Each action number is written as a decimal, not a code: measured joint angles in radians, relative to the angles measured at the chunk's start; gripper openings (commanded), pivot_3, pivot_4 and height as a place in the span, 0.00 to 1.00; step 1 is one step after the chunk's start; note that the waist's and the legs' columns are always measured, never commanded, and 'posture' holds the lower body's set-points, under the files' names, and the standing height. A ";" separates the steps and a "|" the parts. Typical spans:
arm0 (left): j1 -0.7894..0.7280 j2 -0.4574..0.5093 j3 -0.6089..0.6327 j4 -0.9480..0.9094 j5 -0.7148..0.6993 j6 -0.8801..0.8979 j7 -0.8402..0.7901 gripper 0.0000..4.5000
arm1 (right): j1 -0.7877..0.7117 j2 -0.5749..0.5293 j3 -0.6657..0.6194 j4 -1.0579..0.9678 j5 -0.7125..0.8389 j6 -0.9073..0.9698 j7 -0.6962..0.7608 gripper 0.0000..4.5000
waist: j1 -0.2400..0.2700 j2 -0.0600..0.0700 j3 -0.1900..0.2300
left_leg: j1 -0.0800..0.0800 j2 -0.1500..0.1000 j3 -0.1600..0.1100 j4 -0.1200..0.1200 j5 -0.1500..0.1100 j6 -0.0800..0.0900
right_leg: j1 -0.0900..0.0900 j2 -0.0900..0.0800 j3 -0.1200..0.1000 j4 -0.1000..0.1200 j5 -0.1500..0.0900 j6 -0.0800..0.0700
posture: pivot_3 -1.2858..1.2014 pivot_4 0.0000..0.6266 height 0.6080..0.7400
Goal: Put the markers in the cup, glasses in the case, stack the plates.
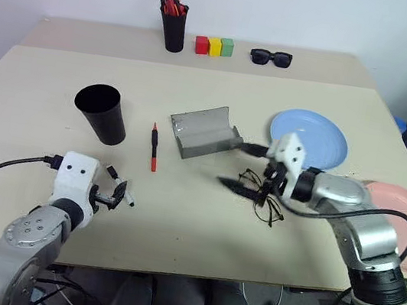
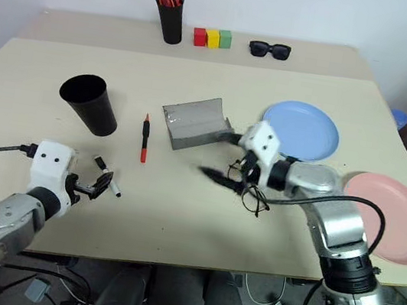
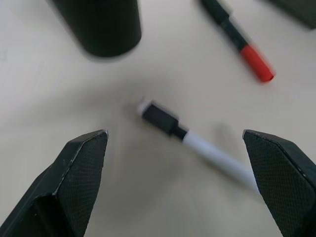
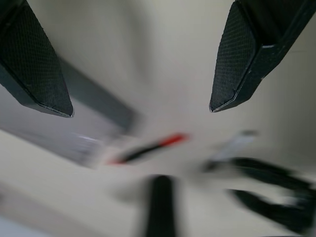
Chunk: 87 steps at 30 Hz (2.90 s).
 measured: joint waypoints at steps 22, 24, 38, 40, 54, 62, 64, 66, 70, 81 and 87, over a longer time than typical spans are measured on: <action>-0.418 -0.227 0.019 0.238 0.165 0.354 0.179 0.26 | 0.047 0.088 0.096 -0.096 -0.012 0.018 -0.089 1.00 | 0.000 -0.002 -0.002 | 0.001 0.000 -0.001 0.001 0.000 -0.001 | 0.002 0.000 -0.001 0.000 0.001 0.001 | 0.52 0.24 1.00; -0.419 -0.226 0.029 0.240 0.169 0.354 0.180 0.03 | 0.047 0.088 0.096 -0.096 -0.014 0.018 -0.096 1.00 | 0.000 -0.002 -0.002 | 0.001 0.000 -0.001 0.001 0.000 -0.001 | 0.002 0.000 -0.001 0.000 0.001 0.001 | 0.52 0.24 1.00; -0.338 0.170 0.032 0.041 -0.139 -0.072 -0.417 0.01 | -0.025 0.130 0.079 -0.004 -0.044 -0.022 -0.124 1.00 | 0.002 -0.004 0.000 | -0.001 0.000 -0.001 0.000 0.001 -0.002 | 0.000 -0.001 -0.001 0.000 0.000 -0.001 | 0.52 0.24 1.00; -0.412 0.184 0.032 0.103 -0.121 -0.193 -0.416 0.01 | -0.056 0.166 0.068 0.038 -0.059 -0.040 -0.156 1.00 | 0.003 -0.004 0.000 | 0.000 0.000 -0.001 0.000 0.001 -0.002 | 0.000 0.000 -0.001 0.000 0.000 -0.001 | 0.52 0.24 1.00; -0.615 0.147 0.048 0.777 0.308 -0.974 -0.043 0.01 | -0.178 0.409 0.025 0.076 -0.029 -0.041 -0.313 1.00 | 0.008 -0.005 0.000 | -0.004 -0.001 -0.002 -0.002 0.002 -0.003 | -0.003 -0.002 -0.002 0.000 0.003 0.006 | 0.52 0.24 1.00; -0.593 0.036 0.047 0.832 0.260 -1.105 -0.034 0.01 | -0.152 0.411 0.044 0.054 -0.030 -0.041 -0.321 1.00 | 0.002 -0.005 0.000 | -0.002 0.000 -0.002 -0.001 0.002 -0.003 | -0.002 0.000 -0.002 0.002 0.003 0.005 | 0.52 0.24 1.00; -0.595 0.032 0.034 0.848 0.260 -1.134 -0.037 0.01 | -0.145 0.410 0.051 0.050 -0.029 -0.037 -0.319 1.00 | 0.000 -0.005 0.000 | -0.001 0.000 -0.002 -0.002 0.002 -0.003 | -0.002 0.000 -0.002 0.002 0.003 0.005 | 0.52 0.24 1.00; -0.594 0.029 0.021 0.873 0.269 -1.168 -0.040 0.01 | -0.137 0.409 0.057 0.048 -0.024 -0.026 -0.312 1.00 | 0.000 -0.005 0.000 | -0.001 0.000 -0.002 -0.002 0.002 -0.003 | -0.002 0.000 -0.002 0.002 0.003 0.005 | 0.52 0.24 1.00; -0.593 0.029 0.003 0.928 0.284 -1.226 -0.039 0.01 | -0.136 0.408 0.061 0.035 -0.017 -0.019 -0.300 1.00 | 0.001 -0.005 0.000 | -0.001 0.000 -0.002 -0.002 0.002 -0.003 | -0.002 0.000 -0.002 0.002 0.003 0.006 | 0.52 0.24 1.00; -0.580 0.013 -0.005 0.969 0.293 -1.274 -0.016 0.66 | -0.136 0.413 0.063 0.029 -0.018 -0.002 -0.296 1.00 | 0.001 -0.005 0.000 | -0.001 0.000 -0.002 -0.002 0.002 -0.003 | -0.002 0.000 -0.002 0.002 0.003 0.006 | 0.52 0.24 1.00; -0.558 0.007 -0.055 0.779 0.194 -1.156 -0.119 0.72 | -0.136 0.397 0.060 0.028 -0.017 -0.001 -0.290 1.00 | 0.003 -0.005 0.000 | -0.002 0.000 -0.002 -0.002 0.002 -0.003 | -0.002 -0.001 -0.002 0.002 0.003 0.006 | 0.52 0.24 1.00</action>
